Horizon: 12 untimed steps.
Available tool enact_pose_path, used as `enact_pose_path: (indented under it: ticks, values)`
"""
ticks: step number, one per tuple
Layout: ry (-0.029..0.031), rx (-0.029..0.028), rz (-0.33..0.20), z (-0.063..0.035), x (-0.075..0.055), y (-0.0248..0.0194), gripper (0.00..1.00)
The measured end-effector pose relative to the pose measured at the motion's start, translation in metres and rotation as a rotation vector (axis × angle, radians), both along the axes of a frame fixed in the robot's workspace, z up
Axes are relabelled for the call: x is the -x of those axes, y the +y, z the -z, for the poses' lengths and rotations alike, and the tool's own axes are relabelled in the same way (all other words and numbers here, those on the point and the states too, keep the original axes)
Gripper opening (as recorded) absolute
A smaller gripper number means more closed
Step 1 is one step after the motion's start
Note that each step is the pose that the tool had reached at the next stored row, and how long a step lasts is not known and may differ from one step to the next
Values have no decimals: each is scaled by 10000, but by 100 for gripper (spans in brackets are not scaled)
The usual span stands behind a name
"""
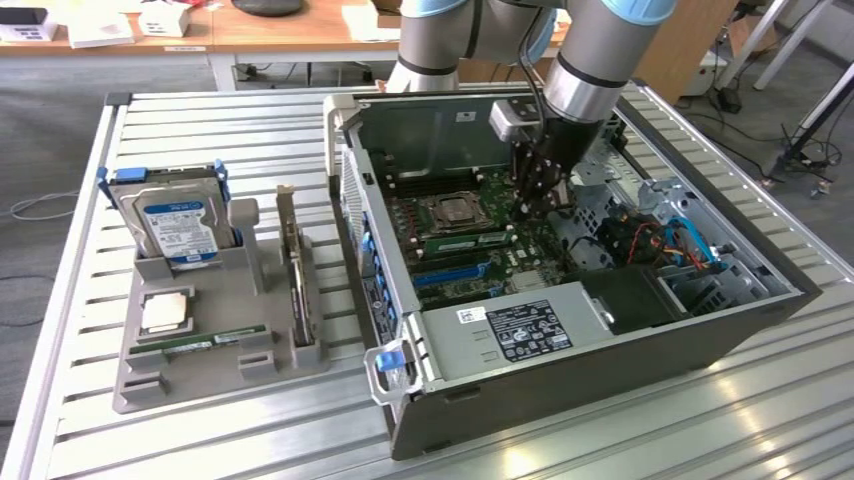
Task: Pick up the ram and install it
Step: 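Press down the ram until it locks into place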
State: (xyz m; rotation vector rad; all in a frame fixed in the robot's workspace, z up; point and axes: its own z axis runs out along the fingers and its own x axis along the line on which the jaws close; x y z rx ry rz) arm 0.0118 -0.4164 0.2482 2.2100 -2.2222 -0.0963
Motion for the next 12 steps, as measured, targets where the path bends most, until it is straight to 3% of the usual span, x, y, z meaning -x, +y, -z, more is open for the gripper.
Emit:
enact_pose_path:
  ticks: [6,12]
  values:
    - [1,3,-1,-1,31,-1,11]
    - [1,4,1,-2,206,0,11]
